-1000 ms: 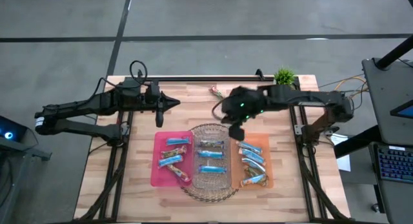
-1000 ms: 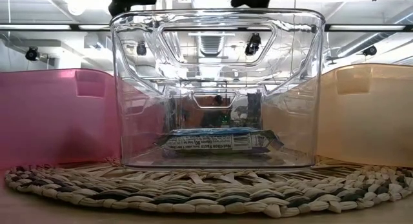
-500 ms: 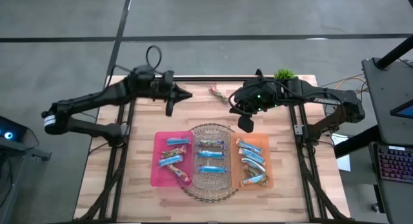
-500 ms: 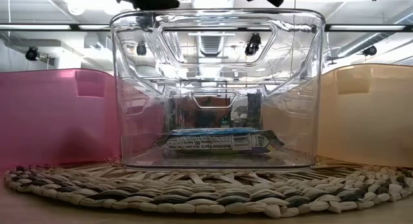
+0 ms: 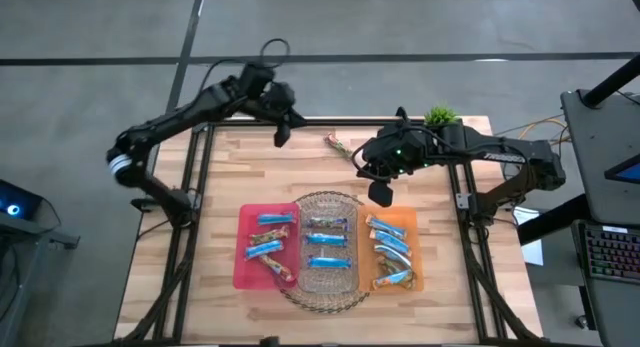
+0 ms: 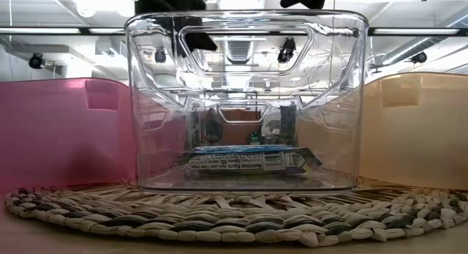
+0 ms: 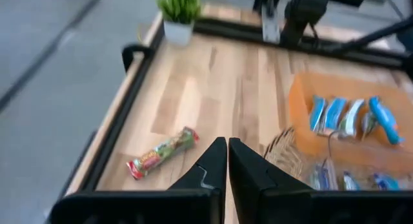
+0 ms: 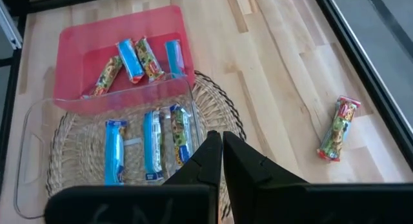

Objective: Pick and place Granola Bars by type
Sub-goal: Put the red granola bar into the pink bin

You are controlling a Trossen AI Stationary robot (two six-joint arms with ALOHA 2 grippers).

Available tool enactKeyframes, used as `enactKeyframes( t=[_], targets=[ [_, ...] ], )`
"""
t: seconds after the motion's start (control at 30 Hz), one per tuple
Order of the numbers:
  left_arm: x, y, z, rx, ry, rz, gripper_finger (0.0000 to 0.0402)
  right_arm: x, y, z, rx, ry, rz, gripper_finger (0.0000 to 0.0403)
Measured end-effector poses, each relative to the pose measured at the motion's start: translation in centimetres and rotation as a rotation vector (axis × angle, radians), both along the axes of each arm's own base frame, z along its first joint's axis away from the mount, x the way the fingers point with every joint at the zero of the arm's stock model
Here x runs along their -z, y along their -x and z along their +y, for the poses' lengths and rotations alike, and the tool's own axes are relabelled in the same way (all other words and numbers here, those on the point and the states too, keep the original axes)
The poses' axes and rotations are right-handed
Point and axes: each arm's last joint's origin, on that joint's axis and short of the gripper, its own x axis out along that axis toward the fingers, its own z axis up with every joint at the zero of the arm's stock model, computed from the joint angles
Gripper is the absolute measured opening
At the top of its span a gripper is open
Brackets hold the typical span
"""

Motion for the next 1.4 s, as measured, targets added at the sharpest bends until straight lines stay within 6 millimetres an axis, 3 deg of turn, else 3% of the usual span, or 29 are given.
enactKeyframes(
  t=[0.33,0.53,0.83,1.13,1.4],
  targets=[
    [0.9,-5.4,2.9,0.134,0.074,0.143,0.0016,0.8,0.0,0.1,0.027,-0.034,0.024,0.0008],
    [1.7,-7.3,4.1,0.152,0.071,0.181,0.0092,0.8,0.0,0.1,0.027,-0.044,0.025,0.0009],
    [5.1,-9.0,5.7,0.110,-0.037,0.323,0.0198,0.9,0.1,0.2,0.009,-0.063,0.034,0.0008],
    [9.3,-10.6,6.4,0.261,-0.135,0.428,0.0208,1.1,0.4,0.3,-0.024,-0.104,0.072,0.0008],
    [12.4,-11.9,7.3,0.270,-0.221,0.525,0.0208,1.1,0.4,0.3,-0.019,-0.109,0.081,0.0008]
  ],
)
